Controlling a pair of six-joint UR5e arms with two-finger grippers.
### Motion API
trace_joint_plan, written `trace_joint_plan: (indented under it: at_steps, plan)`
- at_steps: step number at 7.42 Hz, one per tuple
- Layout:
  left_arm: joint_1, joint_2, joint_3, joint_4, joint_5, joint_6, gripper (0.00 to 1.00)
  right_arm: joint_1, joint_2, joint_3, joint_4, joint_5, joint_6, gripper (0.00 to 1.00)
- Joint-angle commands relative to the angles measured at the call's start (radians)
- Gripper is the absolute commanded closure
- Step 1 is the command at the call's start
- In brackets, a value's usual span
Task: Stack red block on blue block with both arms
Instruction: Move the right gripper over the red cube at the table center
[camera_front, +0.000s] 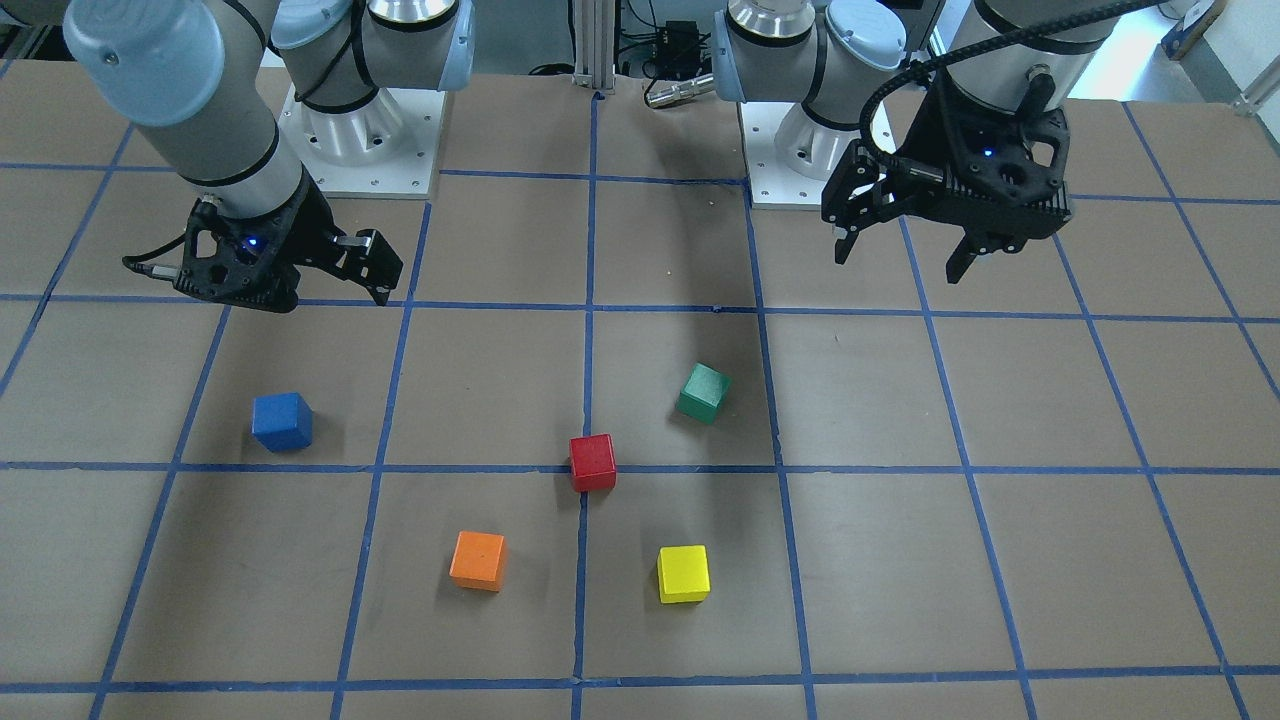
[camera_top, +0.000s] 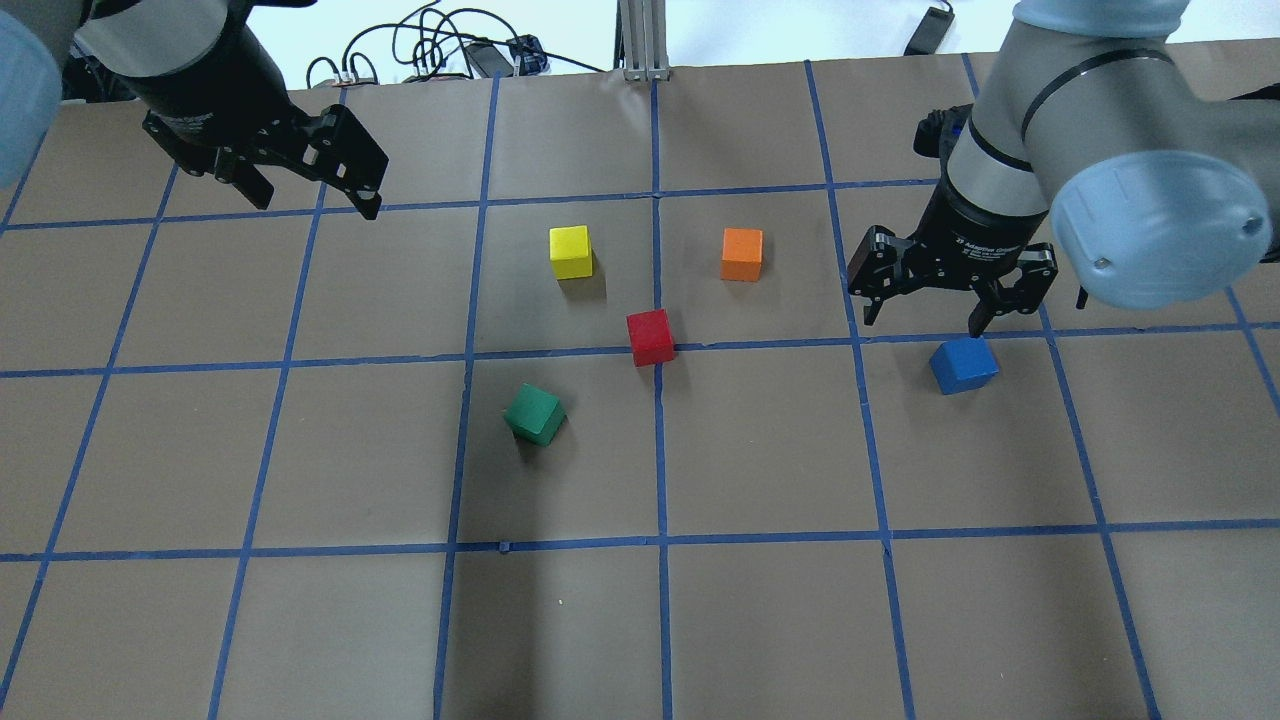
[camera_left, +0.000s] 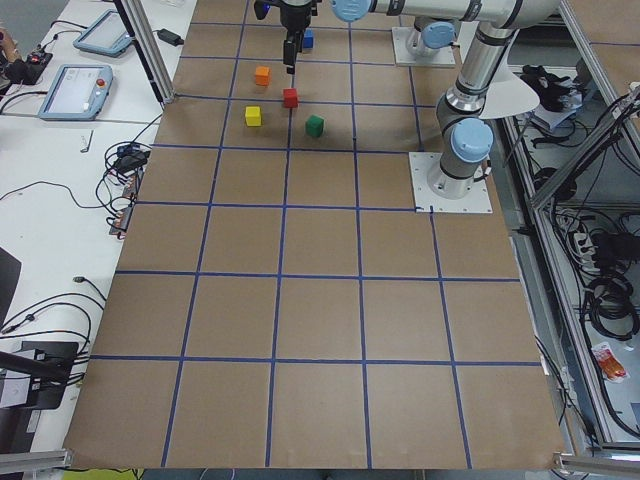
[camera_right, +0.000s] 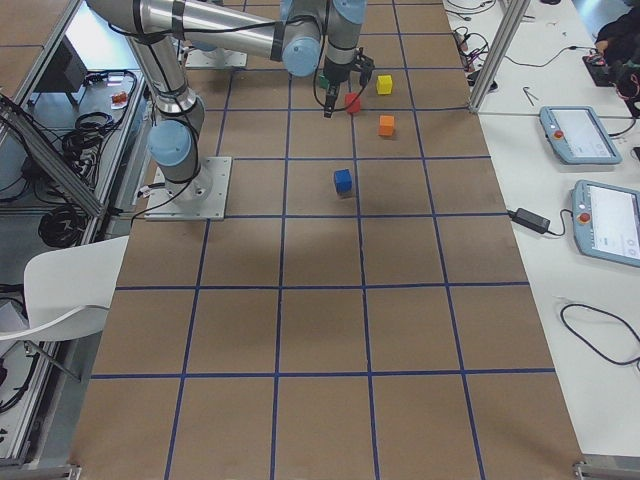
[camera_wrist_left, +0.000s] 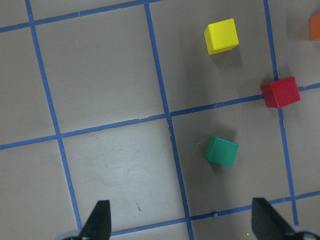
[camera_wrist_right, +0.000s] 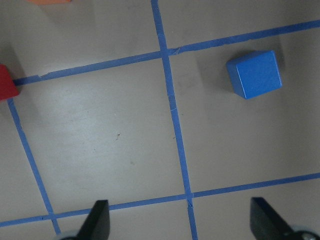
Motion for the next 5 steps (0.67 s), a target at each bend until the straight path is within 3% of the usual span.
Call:
trace_joint_plan:
  at_steps: [1, 5]
  plan:
    - [0.0, 0.003, -0.003, 0.002, -0.003, -0.003, 0.0, 0.004, -0.004, 0.001, -0.004, 0.014, -0.012, 0.0]
    - [0.0, 0.003, -0.007, 0.002, -0.003, -0.003, 0.0, 0.019, 0.034, 0.03, -0.036, 0.017, -0.013, 0.0]
